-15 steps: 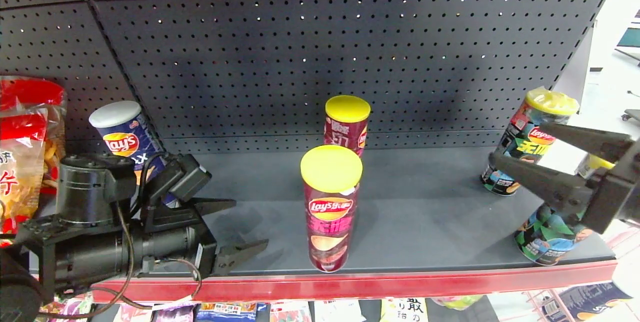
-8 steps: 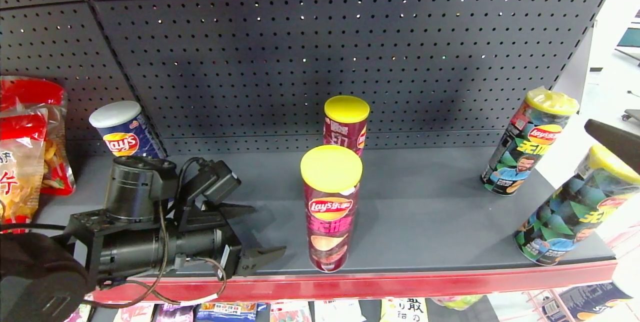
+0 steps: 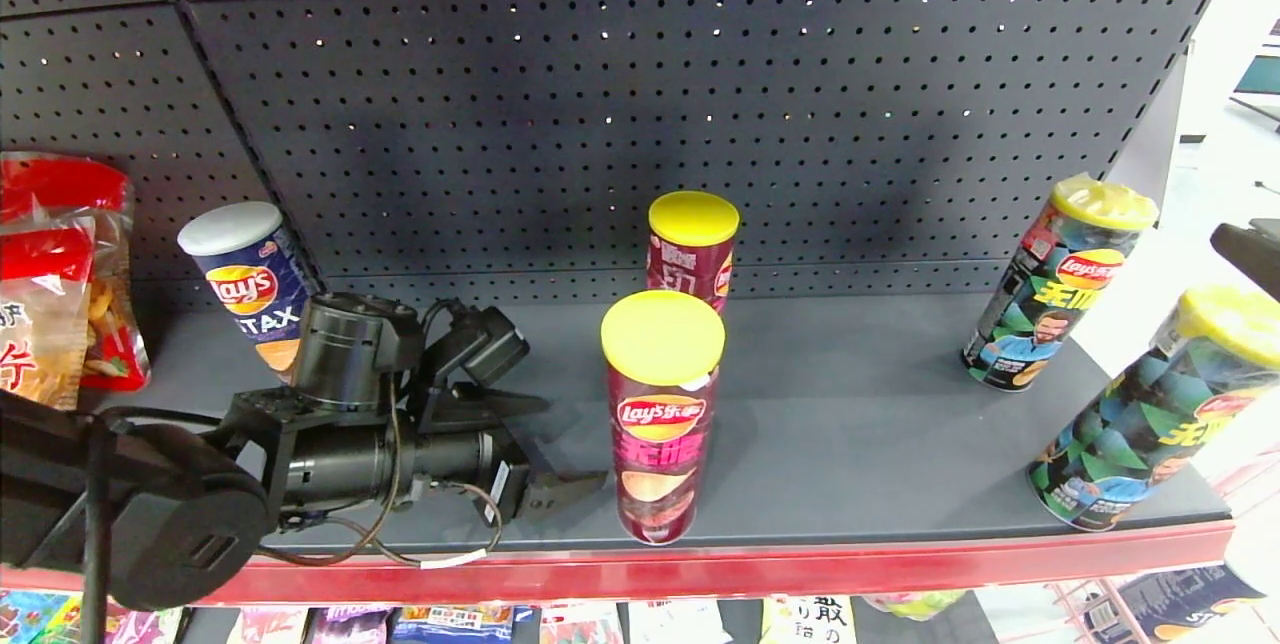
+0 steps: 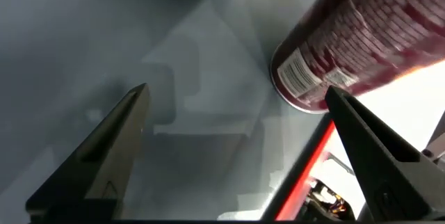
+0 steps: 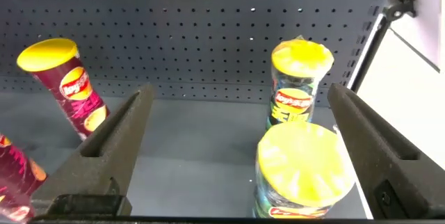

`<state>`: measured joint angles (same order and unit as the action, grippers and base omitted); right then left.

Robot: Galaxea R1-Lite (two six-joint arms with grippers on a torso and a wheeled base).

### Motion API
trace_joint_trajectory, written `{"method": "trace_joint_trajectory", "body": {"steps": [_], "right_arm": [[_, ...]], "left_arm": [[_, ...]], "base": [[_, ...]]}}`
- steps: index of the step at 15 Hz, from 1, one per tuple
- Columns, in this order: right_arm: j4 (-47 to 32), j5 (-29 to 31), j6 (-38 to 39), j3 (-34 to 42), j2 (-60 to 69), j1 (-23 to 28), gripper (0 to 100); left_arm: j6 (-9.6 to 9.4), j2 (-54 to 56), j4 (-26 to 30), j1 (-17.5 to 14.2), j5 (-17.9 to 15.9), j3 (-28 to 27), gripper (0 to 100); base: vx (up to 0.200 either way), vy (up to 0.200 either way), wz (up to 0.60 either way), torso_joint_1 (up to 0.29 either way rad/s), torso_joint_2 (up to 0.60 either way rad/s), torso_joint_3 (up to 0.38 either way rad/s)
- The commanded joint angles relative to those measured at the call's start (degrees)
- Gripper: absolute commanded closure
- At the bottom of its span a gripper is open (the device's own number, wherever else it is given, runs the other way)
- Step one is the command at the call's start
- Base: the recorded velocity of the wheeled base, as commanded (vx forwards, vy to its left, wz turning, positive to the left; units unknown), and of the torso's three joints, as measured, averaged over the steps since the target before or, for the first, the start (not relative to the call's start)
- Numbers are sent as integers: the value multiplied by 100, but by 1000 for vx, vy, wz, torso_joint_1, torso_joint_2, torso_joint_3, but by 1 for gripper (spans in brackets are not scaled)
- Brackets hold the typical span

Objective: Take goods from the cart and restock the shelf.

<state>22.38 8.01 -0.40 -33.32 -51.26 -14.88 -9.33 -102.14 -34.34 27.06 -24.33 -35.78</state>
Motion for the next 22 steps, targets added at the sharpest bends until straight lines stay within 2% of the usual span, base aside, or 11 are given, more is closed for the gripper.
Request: {"method": "trace_joint_trajectory", "body": {"steps": [1,10,22], "right_arm": [[3,-1,5,1,-15,12,0],[3,-1,14,-17,-24,21,0],[3,-1,14,1,-24,21,0]], "left_arm": [[1,-121,-2,10,-1,-70,0],[10,-385,-20,150,-10,-412,0],[19,-394,-20,273,-10,-439,0]], "base": [[0,0,0,0,0,0],[0,0,0,0,0,0],[0,0,0,0,0,0]]}}
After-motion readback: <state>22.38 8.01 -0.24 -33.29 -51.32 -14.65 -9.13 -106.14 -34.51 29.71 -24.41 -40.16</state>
